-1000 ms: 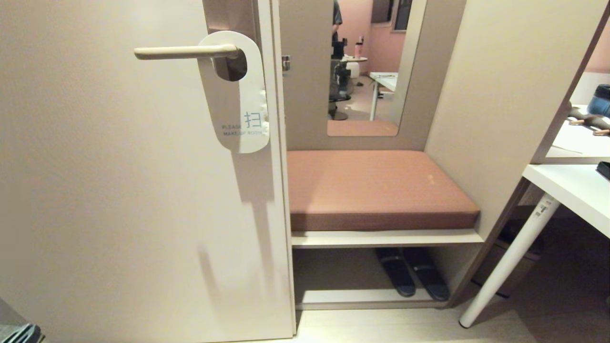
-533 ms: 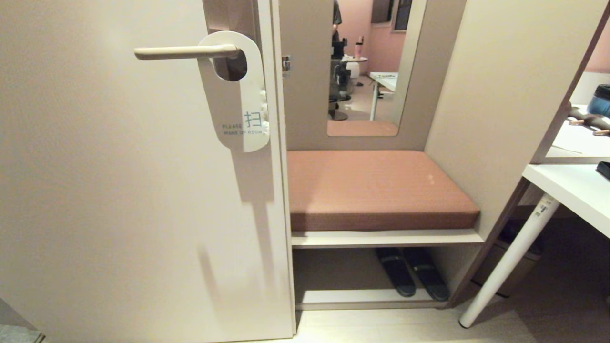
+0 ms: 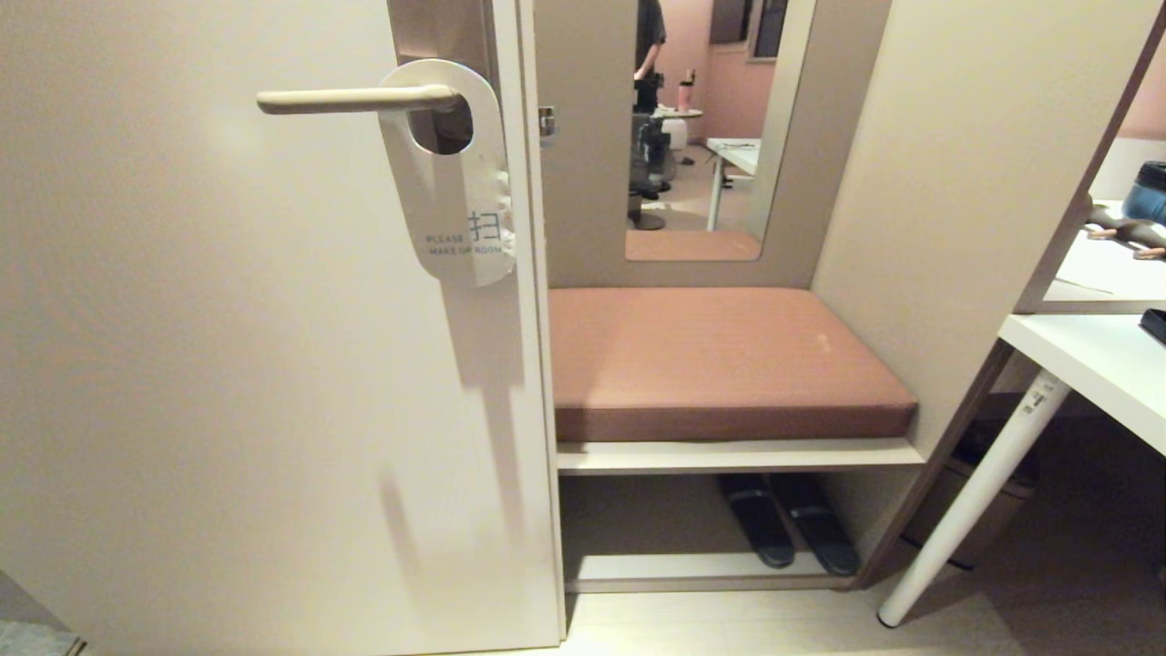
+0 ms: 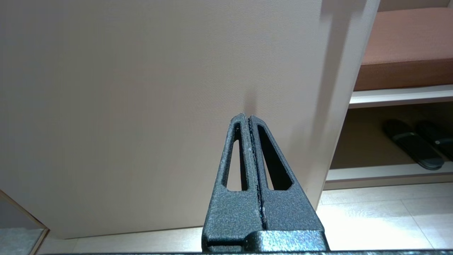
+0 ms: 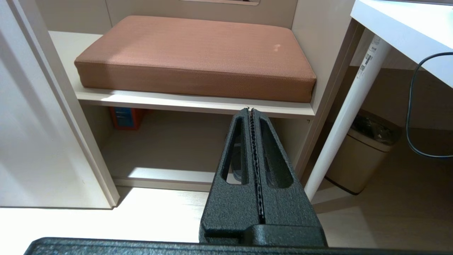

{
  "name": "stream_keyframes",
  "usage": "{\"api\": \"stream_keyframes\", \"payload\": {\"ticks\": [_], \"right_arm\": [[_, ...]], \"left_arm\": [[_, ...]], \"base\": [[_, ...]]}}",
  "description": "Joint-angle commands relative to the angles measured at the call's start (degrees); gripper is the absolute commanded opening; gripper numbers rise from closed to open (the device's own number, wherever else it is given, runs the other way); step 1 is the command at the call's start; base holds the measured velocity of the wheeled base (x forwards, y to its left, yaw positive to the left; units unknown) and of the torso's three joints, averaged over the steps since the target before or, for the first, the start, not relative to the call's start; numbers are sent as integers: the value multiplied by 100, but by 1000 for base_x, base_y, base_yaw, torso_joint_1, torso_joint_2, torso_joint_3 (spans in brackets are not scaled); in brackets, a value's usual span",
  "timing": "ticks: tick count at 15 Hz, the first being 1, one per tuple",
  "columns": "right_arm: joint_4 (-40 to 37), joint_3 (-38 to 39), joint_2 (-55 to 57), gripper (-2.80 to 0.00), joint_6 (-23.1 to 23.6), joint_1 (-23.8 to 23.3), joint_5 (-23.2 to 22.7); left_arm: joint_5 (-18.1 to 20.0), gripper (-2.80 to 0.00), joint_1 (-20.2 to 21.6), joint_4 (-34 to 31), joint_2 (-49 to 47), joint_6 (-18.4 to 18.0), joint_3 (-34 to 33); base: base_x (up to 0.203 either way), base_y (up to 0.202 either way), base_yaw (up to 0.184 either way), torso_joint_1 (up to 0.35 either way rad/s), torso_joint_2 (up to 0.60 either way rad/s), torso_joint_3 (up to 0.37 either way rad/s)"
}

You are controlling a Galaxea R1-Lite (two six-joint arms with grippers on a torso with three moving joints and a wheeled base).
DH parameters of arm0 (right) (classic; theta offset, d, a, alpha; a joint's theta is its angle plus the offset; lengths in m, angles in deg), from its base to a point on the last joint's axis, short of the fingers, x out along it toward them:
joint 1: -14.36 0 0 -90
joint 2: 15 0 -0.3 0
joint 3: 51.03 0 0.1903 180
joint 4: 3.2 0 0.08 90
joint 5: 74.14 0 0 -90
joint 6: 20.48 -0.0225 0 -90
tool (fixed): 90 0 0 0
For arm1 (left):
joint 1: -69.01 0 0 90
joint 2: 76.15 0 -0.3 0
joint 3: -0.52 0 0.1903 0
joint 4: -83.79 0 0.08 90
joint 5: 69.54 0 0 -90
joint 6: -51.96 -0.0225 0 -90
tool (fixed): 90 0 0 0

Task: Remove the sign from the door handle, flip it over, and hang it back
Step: Take down the sign

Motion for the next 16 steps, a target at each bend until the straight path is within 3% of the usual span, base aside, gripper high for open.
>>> {"api": "stream_keyframes", "payload": {"ticks": [1, 16], "right_arm": [[4, 0, 0, -280, 1, 0, 1], [4, 0, 0, -280, 1, 0, 2]], "left_arm": [[5, -280, 1, -7, 1, 3, -1], [13, -280, 1, -7, 1, 76, -3]], "base": [[0, 0, 0, 0, 0, 0], [0, 0, 0, 0, 0, 0]]}}
